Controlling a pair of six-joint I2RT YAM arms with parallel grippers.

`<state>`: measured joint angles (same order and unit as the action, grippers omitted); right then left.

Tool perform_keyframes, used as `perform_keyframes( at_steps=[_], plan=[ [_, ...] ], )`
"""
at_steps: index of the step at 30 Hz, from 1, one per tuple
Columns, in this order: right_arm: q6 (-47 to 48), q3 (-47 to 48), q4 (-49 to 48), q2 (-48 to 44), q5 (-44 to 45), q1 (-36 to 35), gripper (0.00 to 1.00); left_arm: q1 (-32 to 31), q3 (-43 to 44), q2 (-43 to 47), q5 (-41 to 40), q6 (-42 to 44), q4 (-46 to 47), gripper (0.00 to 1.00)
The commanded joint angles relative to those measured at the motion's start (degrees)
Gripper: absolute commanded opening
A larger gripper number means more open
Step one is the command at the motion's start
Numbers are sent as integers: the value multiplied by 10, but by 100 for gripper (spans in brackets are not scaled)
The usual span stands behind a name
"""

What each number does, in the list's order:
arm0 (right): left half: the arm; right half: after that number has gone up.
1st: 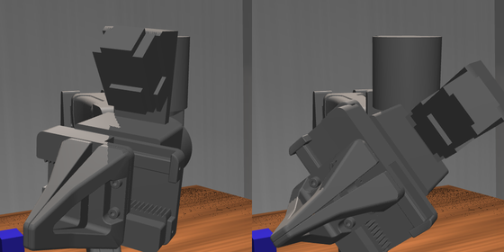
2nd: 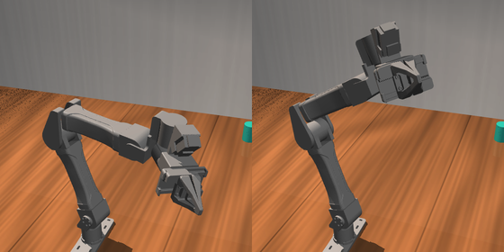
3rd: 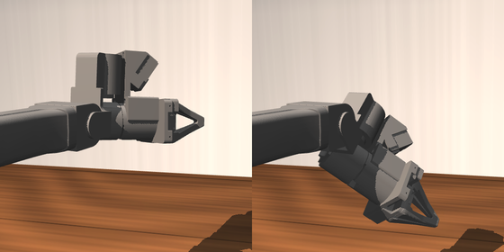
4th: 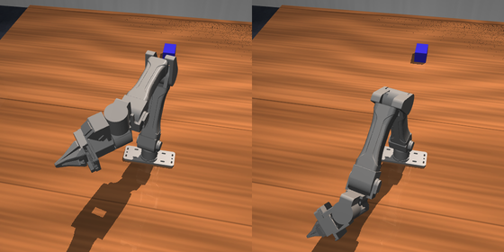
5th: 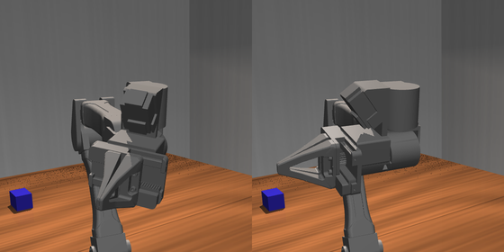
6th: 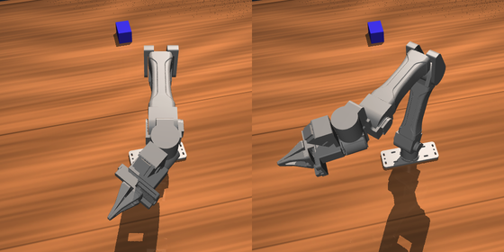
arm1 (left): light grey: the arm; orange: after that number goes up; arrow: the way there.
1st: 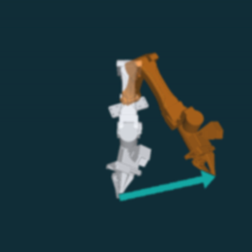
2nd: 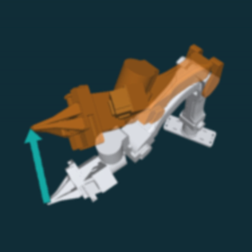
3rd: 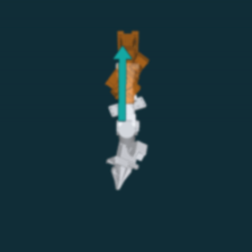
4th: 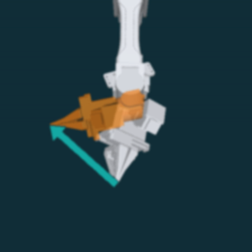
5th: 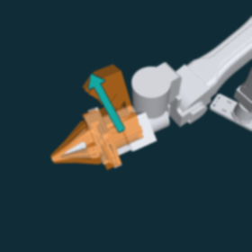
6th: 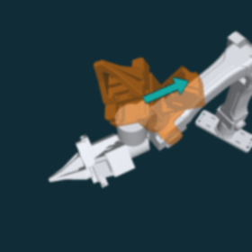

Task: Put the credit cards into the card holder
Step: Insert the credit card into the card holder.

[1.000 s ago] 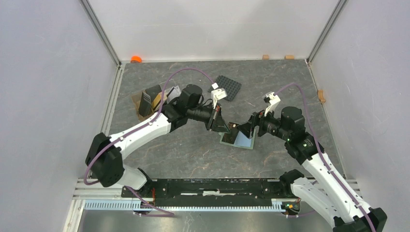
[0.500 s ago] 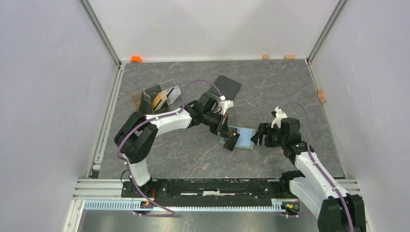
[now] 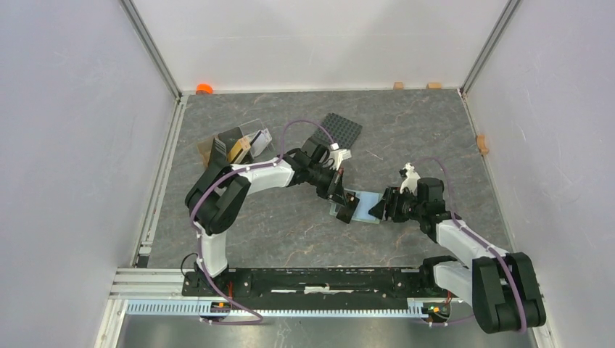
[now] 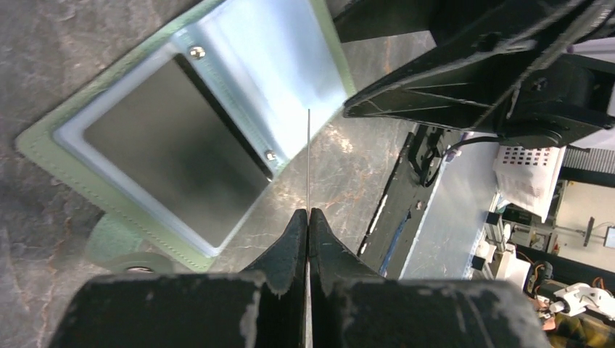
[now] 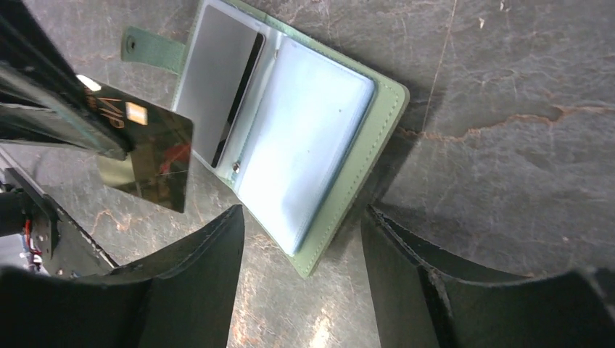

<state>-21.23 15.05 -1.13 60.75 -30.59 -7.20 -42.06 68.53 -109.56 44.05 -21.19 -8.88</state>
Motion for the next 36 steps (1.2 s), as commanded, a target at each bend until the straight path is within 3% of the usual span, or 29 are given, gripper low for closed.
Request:
perform_keyframes(
  at_steps=[1, 9, 14, 20, 25, 36],
  plan=[
    [-15, -10, -71, 31, -25, 2, 64, 15, 15, -18, 16, -17, 13, 2],
    [-45, -24, -131, 88, -35, 2, 53, 36, 9, -45, 11, -29, 18, 2],
    [-69, -33, -178, 122, -49, 3, 35, 39, 1, -53, 21, -43, 38, 2],
    [-61, -14, -160, 161, -39, 3, 7, 44, -7, -48, 41, -71, 67, 2],
    [-52, -16, -150, 163, -24, 3, 0, 54, -9, -48, 54, -98, 84, 2],
    [-32, -1, -115, 155, -5, 3, 0, 74, 7, -73, 64, -128, 65, 2]
  ],
)
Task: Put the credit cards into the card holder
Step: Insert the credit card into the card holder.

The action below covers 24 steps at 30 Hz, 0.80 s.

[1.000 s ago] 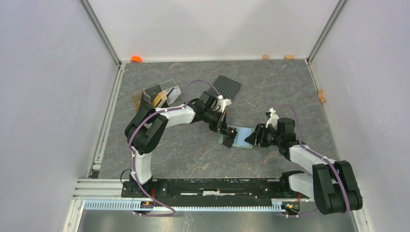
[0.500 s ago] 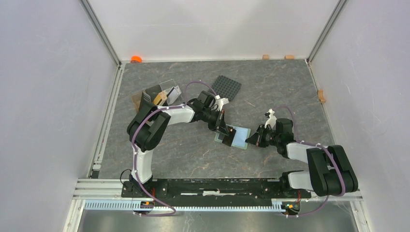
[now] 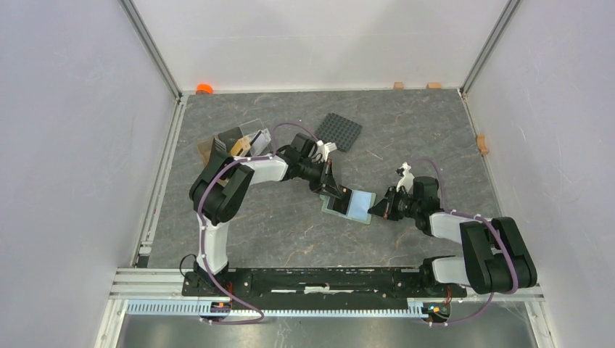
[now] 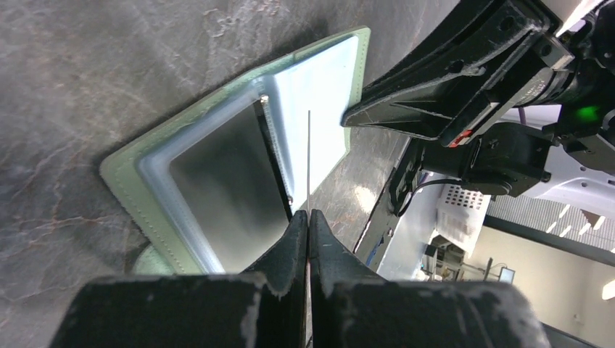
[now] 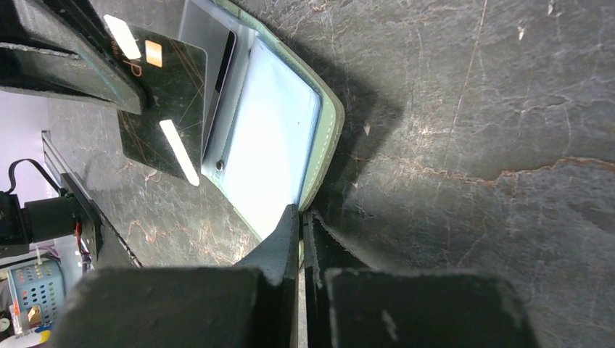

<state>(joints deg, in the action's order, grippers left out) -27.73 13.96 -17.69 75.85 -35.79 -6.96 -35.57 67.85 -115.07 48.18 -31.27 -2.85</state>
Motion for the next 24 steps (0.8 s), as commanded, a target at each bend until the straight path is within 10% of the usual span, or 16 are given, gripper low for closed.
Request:
perform_keyframes(
  at_steps=[1, 24],
  plan=[
    [34, 11, 53, 3, 49, 0, 0, 9, 15, -22, 25, -28, 4, 2],
    [39, 18, 62, 8, 47, 1, 0, 5, 46, -96, 63, -33, 26, 2]
  ],
)
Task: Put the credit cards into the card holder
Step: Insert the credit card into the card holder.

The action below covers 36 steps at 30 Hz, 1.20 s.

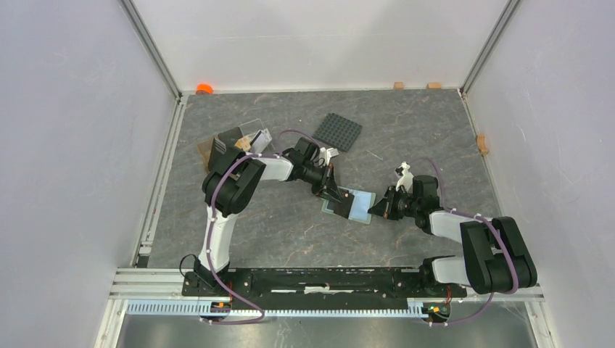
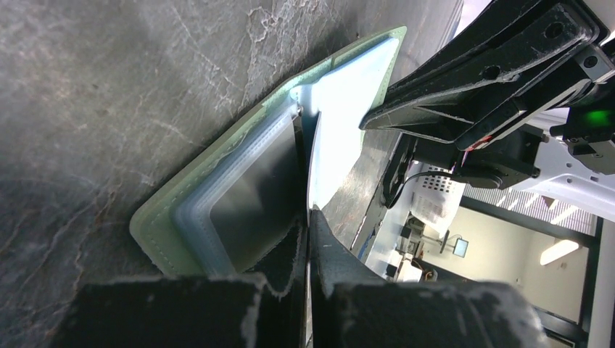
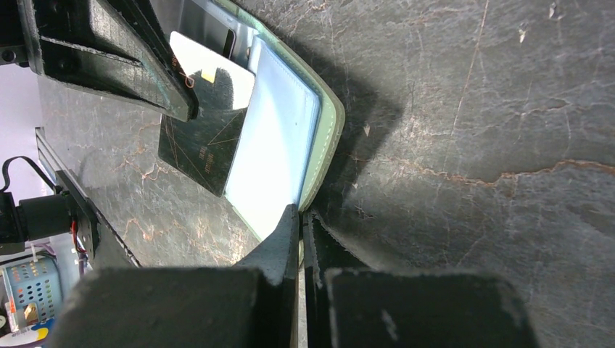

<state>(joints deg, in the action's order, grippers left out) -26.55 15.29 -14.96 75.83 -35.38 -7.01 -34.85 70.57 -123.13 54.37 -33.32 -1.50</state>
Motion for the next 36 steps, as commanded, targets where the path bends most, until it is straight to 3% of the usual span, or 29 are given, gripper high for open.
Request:
perform_keyframes(
  at_steps=[1, 36],
  plan=[
    [26, 4, 35, 5, 43, 1, 0, -2, 19, -16, -3, -13, 12, 2],
    [17, 5, 40, -19, 33, 0, 0, -29, -3, -39, -31, -37, 86, 2]
  ],
)
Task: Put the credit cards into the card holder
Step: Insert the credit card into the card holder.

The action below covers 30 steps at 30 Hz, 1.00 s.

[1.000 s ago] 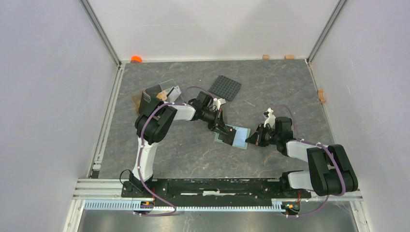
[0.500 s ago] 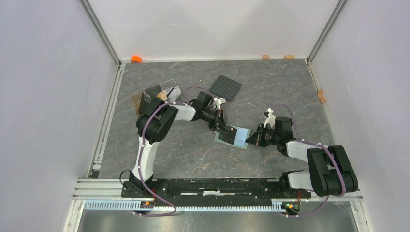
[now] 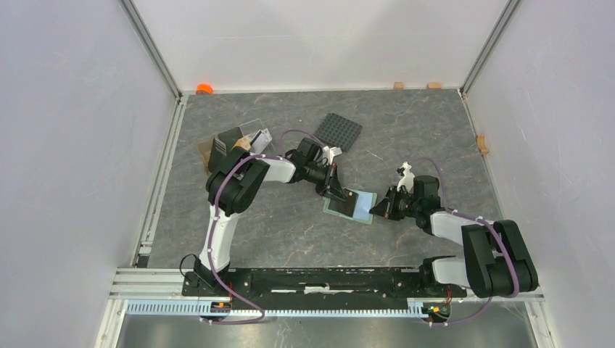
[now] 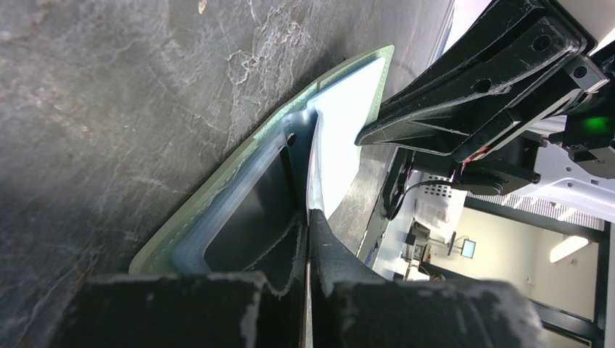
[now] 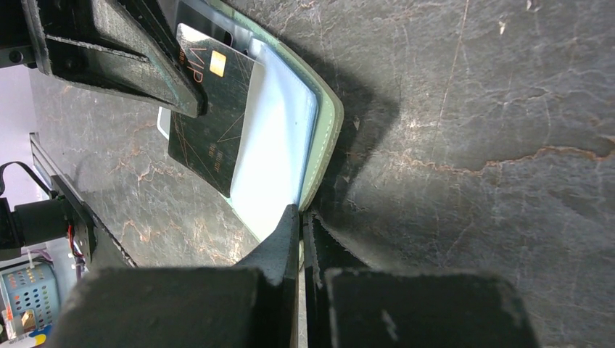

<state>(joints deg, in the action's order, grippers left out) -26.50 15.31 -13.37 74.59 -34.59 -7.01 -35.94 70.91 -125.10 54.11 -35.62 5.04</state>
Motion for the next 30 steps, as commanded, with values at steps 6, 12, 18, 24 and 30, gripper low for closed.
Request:
perform_keyframes(
  at_steps=[6, 12, 18, 24, 30],
  plan=[
    [12, 5, 27, -14, 25, 1, 0, -25, -29, -13, -38, -54, 78, 2],
    [13, 6, 34, -24, 26, 1, 0, -26, -46, -9, -42, -83, 132, 2],
    [13, 6, 40, -31, 25, 0, 0, -23, -40, -5, -50, -76, 134, 2],
    [14, 6, 43, -37, 26, 0, 0, -14, -38, -1, -57, -79, 151, 2],
    [16, 7, 46, -38, 26, 0, 0, -15, -47, -4, -58, -88, 165, 2]
  ],
)
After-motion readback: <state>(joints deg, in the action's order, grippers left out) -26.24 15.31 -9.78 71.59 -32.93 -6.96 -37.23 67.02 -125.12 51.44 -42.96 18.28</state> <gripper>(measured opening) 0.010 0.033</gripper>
